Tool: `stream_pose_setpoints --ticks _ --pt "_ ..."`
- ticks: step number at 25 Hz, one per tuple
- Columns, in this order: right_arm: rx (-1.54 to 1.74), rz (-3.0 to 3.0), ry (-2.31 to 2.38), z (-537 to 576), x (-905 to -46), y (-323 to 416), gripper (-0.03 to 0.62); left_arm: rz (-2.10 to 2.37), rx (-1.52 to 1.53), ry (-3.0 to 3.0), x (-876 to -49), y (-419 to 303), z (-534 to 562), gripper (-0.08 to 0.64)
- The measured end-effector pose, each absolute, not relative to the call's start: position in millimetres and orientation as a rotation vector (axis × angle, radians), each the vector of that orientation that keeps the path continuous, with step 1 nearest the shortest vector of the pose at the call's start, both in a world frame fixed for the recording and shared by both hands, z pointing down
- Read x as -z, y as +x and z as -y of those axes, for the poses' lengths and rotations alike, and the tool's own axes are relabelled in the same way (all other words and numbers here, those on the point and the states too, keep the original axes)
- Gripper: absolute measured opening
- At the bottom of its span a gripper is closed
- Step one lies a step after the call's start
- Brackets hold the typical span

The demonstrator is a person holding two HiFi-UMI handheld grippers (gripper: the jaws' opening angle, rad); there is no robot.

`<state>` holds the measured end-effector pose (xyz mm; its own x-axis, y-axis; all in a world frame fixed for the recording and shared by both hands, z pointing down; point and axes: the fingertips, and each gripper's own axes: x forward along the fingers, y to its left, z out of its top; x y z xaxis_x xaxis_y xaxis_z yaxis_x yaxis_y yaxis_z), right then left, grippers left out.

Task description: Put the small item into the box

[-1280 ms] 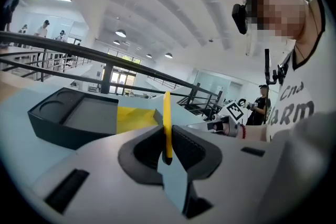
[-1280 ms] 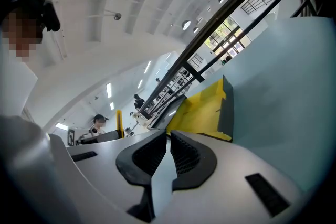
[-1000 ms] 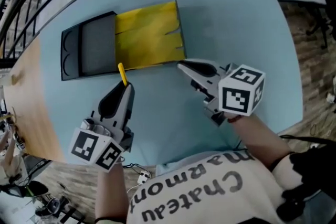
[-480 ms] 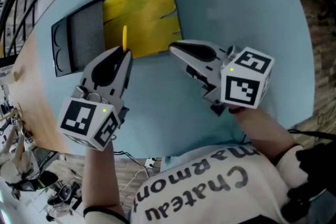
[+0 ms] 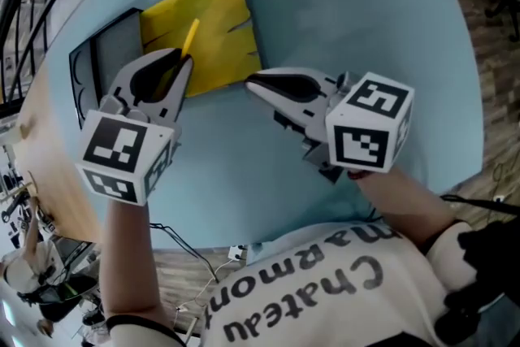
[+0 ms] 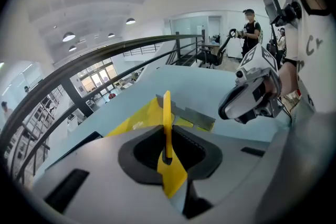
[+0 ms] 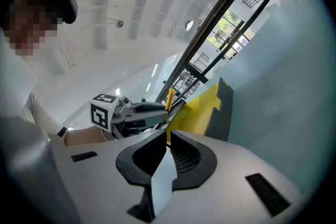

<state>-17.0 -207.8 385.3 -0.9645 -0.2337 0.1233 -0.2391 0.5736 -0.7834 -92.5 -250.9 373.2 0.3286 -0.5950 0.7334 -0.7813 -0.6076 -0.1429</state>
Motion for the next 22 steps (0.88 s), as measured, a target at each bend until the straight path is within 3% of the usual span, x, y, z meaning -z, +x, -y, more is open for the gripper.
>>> stream_pose_setpoints --ticks 22 --pt "-1.479 2.726 0.327 200 -387 -22 0.046 0.884 -1.566 2.151 -447 -104 270 0.051"
